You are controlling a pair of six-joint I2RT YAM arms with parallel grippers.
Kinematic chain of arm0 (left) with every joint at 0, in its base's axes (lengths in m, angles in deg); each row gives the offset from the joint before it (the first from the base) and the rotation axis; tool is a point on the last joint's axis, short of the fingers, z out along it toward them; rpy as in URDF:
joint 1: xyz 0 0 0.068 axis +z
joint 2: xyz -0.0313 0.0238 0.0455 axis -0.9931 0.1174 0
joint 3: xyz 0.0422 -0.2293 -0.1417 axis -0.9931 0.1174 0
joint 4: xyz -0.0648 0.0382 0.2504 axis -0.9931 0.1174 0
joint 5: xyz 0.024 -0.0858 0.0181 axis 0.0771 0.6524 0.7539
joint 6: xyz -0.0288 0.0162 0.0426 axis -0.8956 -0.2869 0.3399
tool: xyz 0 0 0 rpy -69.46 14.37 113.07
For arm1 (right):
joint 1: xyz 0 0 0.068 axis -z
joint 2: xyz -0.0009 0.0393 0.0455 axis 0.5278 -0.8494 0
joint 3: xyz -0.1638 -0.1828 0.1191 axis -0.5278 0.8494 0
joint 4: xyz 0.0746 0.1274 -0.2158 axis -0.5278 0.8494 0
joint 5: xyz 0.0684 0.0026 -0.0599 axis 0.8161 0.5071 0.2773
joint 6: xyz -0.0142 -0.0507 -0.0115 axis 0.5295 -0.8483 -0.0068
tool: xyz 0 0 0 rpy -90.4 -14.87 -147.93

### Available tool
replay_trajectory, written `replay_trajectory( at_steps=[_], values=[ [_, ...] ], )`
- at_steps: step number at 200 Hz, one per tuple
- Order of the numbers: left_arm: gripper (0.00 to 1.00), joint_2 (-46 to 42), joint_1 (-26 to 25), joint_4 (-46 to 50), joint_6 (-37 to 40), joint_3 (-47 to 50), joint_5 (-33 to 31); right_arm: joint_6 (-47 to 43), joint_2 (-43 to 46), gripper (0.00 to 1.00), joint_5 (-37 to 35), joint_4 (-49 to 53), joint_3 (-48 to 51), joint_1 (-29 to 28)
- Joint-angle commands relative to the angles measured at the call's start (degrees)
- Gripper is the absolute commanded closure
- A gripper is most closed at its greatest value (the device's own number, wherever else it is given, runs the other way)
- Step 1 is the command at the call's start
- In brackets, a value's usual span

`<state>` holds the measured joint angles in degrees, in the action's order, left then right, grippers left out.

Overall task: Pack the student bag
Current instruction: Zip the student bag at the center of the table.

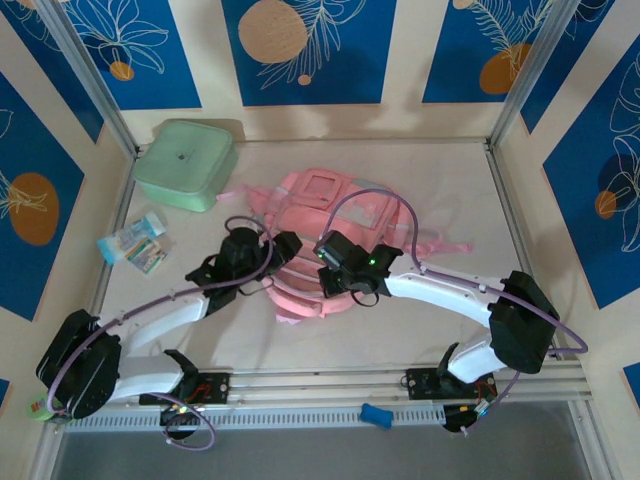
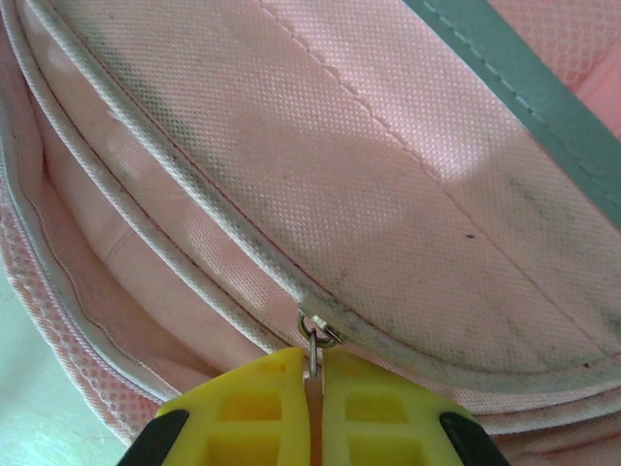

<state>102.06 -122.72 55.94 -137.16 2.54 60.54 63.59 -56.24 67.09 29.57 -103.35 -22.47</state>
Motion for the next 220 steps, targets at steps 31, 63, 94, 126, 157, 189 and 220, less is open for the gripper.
replay_trajectory(
  at_steps=[31,63,94,126,157,189,220],
  values=[
    [0.37,3.8,-7.1,-4.9,-12.7,1.9,-16.7,1.5,0.7,1.0,-0.3,-0.2,-0.1,-0.4],
    [0.38,6.5,-10.0,-9.1,-16.1,1.9,-18.6,1.8,0.3,1.0,-0.1,-0.6,-0.1,-0.4],
    [0.35,2.6,-12.7,1.3,-19.2,2.4,-26.3,1.7,0.5,1.0,-0.1,-0.9,0.4,-0.4],
    [0.34,1.8,-13.0,2.5,-20.5,3.0,-26.9,1.4,0.3,1.0,0.0,-1.1,0.2,-0.5],
    [0.37,6.1,-13.0,-1.6,-17.5,-0.9,-24.5,1.6,0.0,1.0,0.2,-1.7,0.0,-0.5],
    [0.54,9.6,-12.9,-2.4,-17.1,-2.4,-24.9,2.2,-0.5,1.0,-0.8,-0.9,-0.6,-0.5],
    [0.78,9.3,-11.7,-3.4,-14.6,-1.7,-26.7,2.5,-0.2,1.0,-2.0,0.2,-0.1,-0.5]
  ],
)
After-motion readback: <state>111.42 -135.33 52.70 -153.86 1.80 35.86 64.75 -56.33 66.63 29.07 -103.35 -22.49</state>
